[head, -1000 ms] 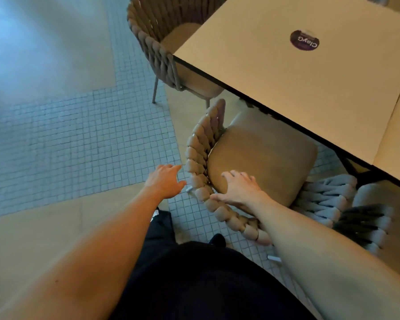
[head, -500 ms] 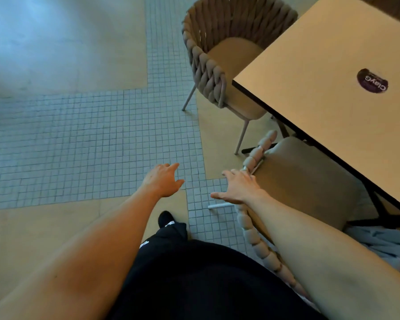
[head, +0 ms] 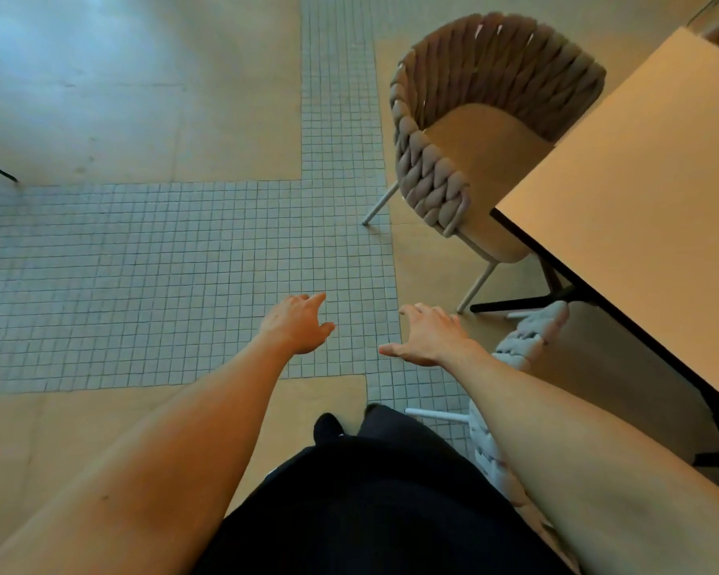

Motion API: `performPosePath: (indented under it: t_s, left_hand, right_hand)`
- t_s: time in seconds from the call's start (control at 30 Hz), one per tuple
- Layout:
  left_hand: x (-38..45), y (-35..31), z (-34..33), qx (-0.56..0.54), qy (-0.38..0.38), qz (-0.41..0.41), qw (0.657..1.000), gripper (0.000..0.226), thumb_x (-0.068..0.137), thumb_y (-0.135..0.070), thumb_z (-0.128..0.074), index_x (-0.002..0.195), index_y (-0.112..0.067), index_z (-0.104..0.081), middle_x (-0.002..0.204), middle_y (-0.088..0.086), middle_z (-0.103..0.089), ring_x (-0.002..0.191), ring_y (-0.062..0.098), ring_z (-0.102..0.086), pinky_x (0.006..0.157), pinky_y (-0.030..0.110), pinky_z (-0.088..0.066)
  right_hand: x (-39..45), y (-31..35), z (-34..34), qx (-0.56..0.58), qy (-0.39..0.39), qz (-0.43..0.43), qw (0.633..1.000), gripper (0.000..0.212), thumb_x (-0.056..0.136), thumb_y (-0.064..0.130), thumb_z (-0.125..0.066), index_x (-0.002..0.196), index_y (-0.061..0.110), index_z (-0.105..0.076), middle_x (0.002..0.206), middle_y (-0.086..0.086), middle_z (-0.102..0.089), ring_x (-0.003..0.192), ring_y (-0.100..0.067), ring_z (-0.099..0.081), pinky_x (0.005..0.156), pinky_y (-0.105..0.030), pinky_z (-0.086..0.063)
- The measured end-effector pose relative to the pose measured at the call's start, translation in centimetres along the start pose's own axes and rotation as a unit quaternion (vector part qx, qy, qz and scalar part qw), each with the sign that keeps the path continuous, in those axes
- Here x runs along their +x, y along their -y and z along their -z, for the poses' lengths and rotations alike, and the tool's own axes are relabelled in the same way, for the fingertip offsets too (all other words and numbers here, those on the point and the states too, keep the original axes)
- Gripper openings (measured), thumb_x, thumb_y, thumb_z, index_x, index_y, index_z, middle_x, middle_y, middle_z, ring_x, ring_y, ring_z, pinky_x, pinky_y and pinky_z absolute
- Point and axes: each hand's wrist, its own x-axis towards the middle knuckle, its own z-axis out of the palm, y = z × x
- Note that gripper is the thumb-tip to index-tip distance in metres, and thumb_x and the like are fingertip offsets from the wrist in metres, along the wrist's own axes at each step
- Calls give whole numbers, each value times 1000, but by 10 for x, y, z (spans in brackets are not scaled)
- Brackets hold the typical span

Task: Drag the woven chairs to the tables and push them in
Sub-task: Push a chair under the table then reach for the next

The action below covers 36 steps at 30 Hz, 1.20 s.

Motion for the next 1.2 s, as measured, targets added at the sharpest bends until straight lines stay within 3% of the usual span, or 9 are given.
performPosePath:
  t_s: [0.87,1.2]
  left_hand:
    - [246,35,186,-22,-14,89,996,72,99,-54,-50,158,-21,-27,157,9,-40,144,29,-36,117,48,-33]
    - [341,80,257,-30,-20,68,997,73,97,-56,-52,157,-22,-28,154,9,-44,142,29,-39,116,48,-35]
  right_hand:
    - [273,13,225,-46,4,67,997,103,80,84,-54,157,21,-32,160,-8,-37,145,-33,-35,117,-54,-31]
    - [367,43,290,-29,-3,56,998,101,78,85,-55,155,23,-36,155,-5,-43,142,-31,-38,116,-54,-31]
